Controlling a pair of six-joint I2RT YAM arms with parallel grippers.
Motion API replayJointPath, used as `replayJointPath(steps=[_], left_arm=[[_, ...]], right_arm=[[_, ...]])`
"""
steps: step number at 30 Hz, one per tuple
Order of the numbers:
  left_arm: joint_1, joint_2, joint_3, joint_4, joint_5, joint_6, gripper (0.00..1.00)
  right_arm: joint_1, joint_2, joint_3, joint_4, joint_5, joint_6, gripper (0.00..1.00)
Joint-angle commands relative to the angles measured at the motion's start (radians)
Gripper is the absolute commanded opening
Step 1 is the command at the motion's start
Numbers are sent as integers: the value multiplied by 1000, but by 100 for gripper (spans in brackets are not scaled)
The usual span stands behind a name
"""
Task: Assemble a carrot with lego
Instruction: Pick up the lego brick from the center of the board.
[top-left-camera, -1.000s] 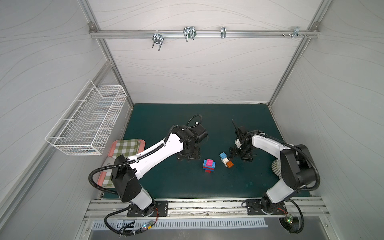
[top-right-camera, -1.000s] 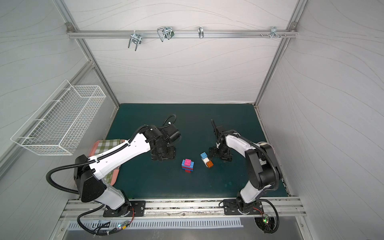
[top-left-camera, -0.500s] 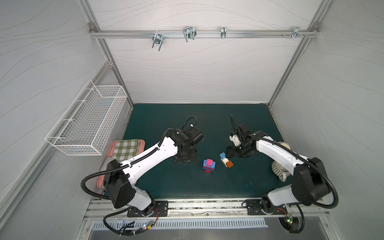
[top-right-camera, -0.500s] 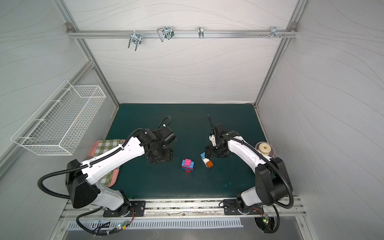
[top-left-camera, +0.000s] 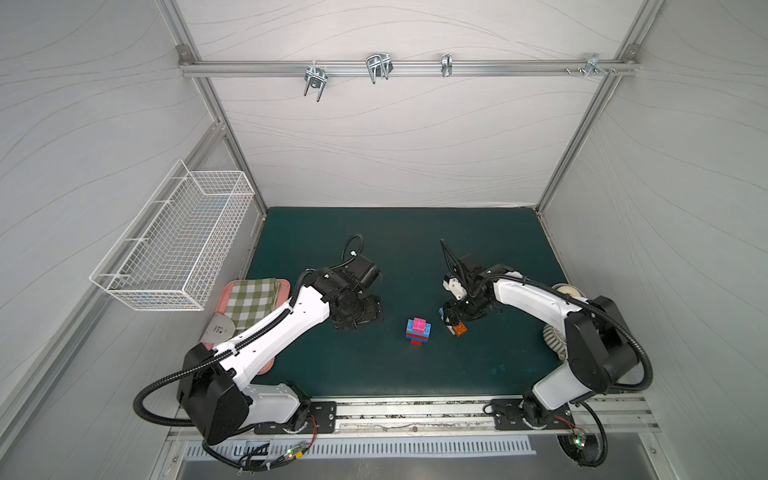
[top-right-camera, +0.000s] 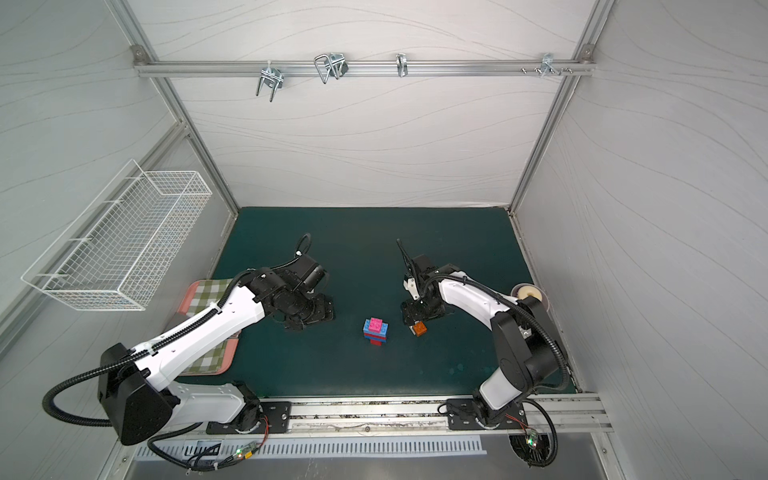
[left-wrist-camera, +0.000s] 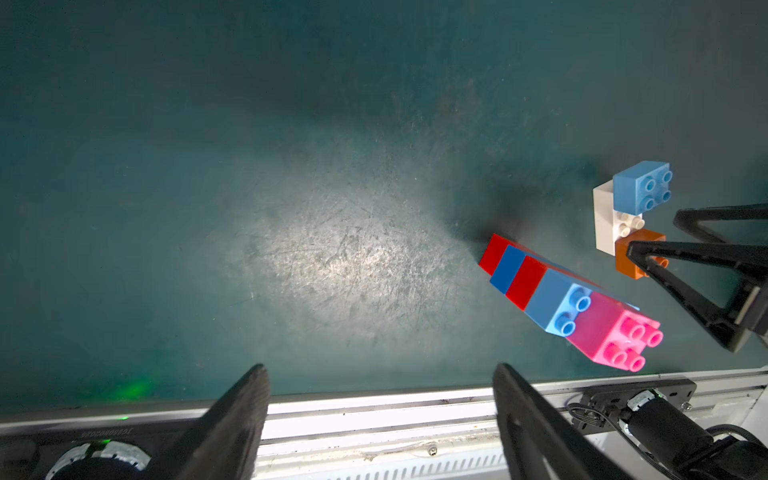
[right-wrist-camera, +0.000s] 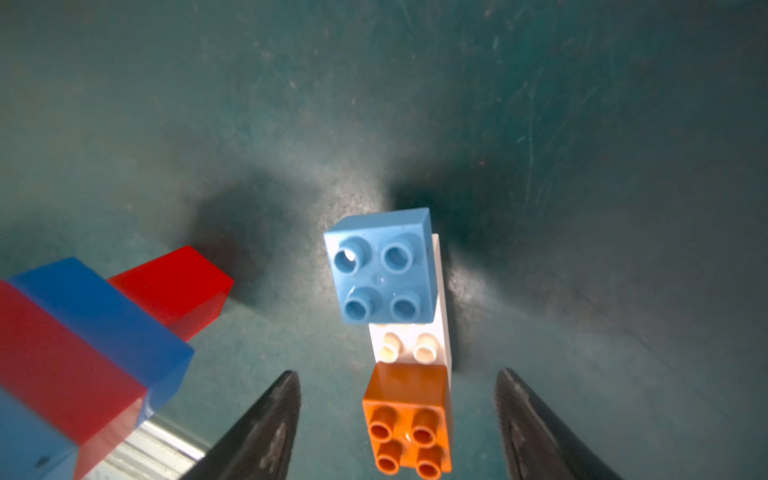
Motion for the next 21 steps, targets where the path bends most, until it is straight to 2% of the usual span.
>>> replayJointPath(steps=[1,5,10,21], left_arm=[[5,-20,-8,41,17,-1,85],[6,-20,-20,53,17,-3,86],[8,-20,-27,59,18,-2,86],[14,-22,-43,70,19,-1,86]], right_arm=[[26,20,-15,25,40,-46,72],[42,39,-13,35,63,-64,68],[55,60,-9,43,75,-82,56],[77,93,4,42,110,-92,51]])
